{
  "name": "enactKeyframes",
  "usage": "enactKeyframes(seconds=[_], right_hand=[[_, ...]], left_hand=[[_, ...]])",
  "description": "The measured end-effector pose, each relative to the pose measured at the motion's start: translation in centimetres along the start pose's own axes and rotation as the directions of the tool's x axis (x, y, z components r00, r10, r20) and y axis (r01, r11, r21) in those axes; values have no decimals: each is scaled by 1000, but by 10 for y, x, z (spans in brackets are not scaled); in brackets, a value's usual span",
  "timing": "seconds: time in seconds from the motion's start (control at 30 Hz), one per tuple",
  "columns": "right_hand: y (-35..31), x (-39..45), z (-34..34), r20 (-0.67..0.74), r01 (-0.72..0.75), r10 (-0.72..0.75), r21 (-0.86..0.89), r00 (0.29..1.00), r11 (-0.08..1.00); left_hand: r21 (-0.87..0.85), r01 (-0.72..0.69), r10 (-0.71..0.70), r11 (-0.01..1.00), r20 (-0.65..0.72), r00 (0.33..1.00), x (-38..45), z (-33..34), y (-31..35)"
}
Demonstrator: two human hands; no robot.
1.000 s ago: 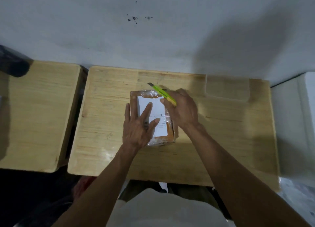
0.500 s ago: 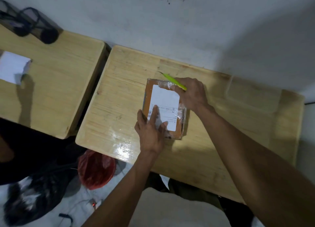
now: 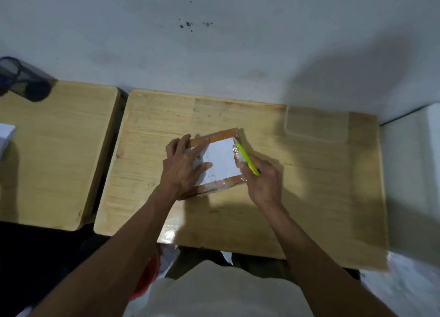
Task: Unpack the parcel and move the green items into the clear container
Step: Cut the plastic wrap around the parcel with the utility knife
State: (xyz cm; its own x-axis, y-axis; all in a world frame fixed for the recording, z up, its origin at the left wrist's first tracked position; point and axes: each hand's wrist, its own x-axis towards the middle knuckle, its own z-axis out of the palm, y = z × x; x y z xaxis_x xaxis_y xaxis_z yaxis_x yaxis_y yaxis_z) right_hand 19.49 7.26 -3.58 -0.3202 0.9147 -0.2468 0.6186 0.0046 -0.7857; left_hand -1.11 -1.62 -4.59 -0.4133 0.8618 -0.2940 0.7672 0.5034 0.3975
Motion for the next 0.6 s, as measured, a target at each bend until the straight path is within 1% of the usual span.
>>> enactKeyframes(seconds=[0.07,0.17,0.27,0.33,0.43,0.5,0.6], right_hand=[[-3,-20,5,-32,-38,39,43,999,998],[-9,-38,14,-77,-103,114,127,991,987],[-16,-43,17,-182,-143,165,131,969,981],[-24,-41,14,-219,-168,191,118,957,979],[-36,-34,12,-186,-160,165,40,969,986],[-42,-31,12,-145,-126,120,-31,982,992],[-49,-34,13,-135,-61,46,-107,990,992]], left_hand=[[56,-25,23,998,43,999,6,-4,-2],[156,-65,54,986,72,996,9,-8,-3],[185,-50,35,982,84,996,5,-9,4],[192,-43,30,980,70,997,0,-8,11],[178,-66,54,982,68,996,-2,-8,12],[171,-97,85,981,78,993,-1,-8,7],[157,-128,114,979,99,989,2,-9,0]])
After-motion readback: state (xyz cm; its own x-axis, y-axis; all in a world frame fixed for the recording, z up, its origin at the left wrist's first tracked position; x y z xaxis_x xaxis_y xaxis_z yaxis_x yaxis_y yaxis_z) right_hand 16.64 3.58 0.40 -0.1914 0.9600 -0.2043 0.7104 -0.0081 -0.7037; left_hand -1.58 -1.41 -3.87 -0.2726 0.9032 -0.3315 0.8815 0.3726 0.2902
